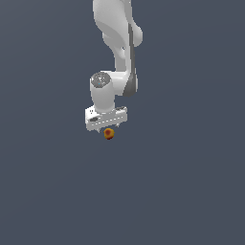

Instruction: Pick up the object and move it to a goal position.

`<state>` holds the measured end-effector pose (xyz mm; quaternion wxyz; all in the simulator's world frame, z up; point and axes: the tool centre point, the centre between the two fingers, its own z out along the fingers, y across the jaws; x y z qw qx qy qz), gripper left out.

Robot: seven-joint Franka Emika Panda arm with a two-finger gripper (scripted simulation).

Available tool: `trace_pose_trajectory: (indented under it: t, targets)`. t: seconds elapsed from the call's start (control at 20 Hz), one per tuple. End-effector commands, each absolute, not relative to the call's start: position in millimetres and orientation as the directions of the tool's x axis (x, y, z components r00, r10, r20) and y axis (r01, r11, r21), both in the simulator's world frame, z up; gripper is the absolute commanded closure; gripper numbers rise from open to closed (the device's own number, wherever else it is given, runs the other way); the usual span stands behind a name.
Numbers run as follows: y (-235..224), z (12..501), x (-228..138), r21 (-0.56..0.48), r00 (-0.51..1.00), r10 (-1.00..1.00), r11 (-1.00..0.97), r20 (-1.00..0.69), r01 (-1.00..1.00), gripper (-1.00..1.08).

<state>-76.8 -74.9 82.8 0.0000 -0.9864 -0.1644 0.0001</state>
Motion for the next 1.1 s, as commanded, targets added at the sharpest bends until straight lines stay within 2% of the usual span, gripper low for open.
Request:
trace_pose_trajectory:
  t: [0.0, 0.65, 0.7, 1.05]
  targets:
    - [-74.7, 77.1, -77.2, 0.0, 0.946, 0.325, -0.946, -0.001, 0.325, -0.92]
    - [-74.9, 34.9, -77.8, 0.0, 0.945, 0.328, -0.945, 0.0, 0.328, -0.92]
    - [-74.9, 34.9, -77.8, 0.0, 0.945, 0.328, -0.945, 0.0, 0.328, 1.08]
    - [-74.9, 34.9, -77.8, 0.0, 0.945, 0.328, -0.945, 0.0, 0.328, 1.08]
